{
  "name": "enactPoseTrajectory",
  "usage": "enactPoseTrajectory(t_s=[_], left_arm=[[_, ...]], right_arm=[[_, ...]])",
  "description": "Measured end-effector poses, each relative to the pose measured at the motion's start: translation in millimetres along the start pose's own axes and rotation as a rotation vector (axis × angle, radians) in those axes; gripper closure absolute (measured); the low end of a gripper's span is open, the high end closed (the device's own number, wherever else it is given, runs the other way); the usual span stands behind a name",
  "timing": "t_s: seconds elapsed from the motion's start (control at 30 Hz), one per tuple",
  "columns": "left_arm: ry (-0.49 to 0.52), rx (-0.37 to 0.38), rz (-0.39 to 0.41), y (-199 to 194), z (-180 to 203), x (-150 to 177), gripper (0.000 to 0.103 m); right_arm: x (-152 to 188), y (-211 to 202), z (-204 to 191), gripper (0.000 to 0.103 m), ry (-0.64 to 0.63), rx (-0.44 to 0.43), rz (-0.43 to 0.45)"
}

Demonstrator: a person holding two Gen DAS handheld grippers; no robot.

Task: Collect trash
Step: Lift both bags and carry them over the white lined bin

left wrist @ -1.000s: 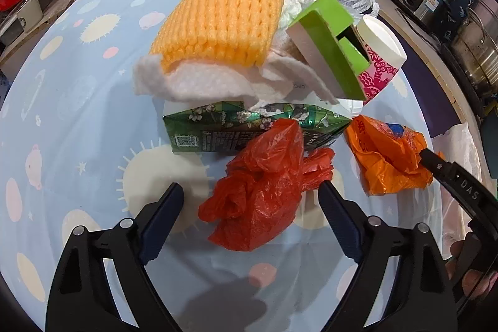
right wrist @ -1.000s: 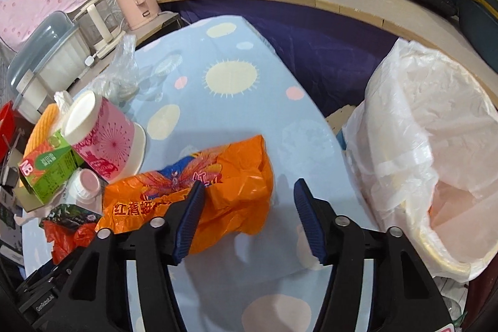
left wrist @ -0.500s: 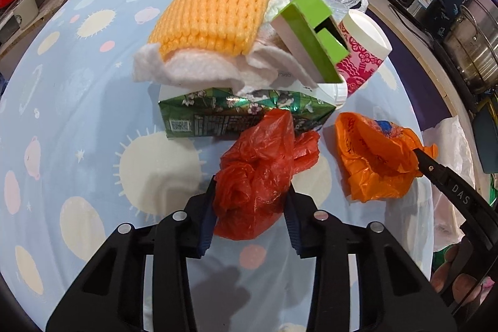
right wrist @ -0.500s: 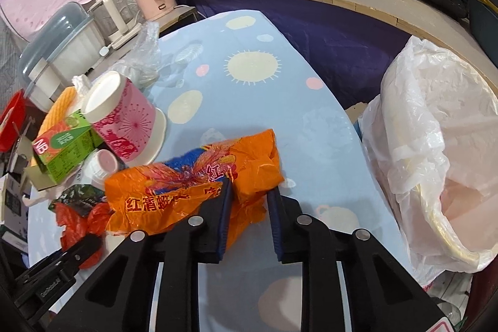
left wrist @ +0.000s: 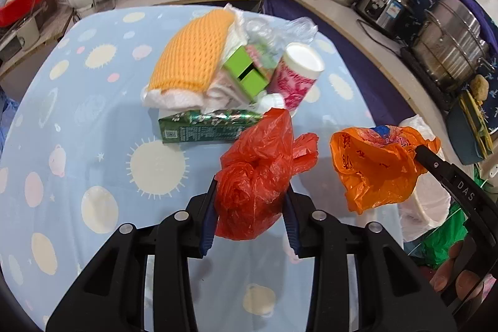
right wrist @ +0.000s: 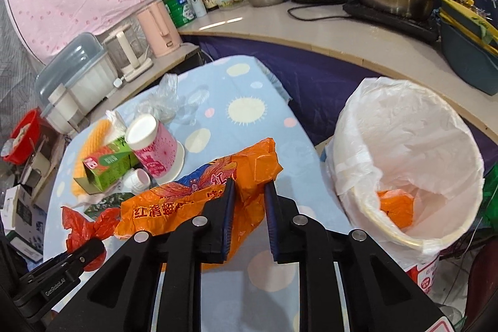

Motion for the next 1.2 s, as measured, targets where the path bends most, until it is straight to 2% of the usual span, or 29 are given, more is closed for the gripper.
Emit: enactPoseTrajectory(t_s=[0.3, 0.6, 0.9, 1.2], left_arm=[[0.068, 0.036, 0.063, -33, 42, -3, 0.068], [0.163, 0.079, 0.098, -49, 102, -1, 0.068], [0.256, 0.124, 0.100, -49, 165, 6, 0.068], [0.337, 0.156, 0.089, -39, 216, 12, 0.068]], right_arm=[[-11, -45, 30, 0.085, 0.036, 0.023, 0.082], [-15, -80, 87, 0.085, 0.105, 0.072, 0.141], [-15, -108, 155, 0.085, 0.197, 0.140, 0.181], [-9, -114, 210, 0.085, 0.276, 0.197, 0.189]])
Point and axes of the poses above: each gripper's, at about its wrist camera, not at the fingertips, and y roughly the way its jaws point, z to its right, x to its underside, the point moved 5 cm from there along y, roughly the way its jaws point, and after that the axes turned 2 degrees about z, right-handed, at the moved point
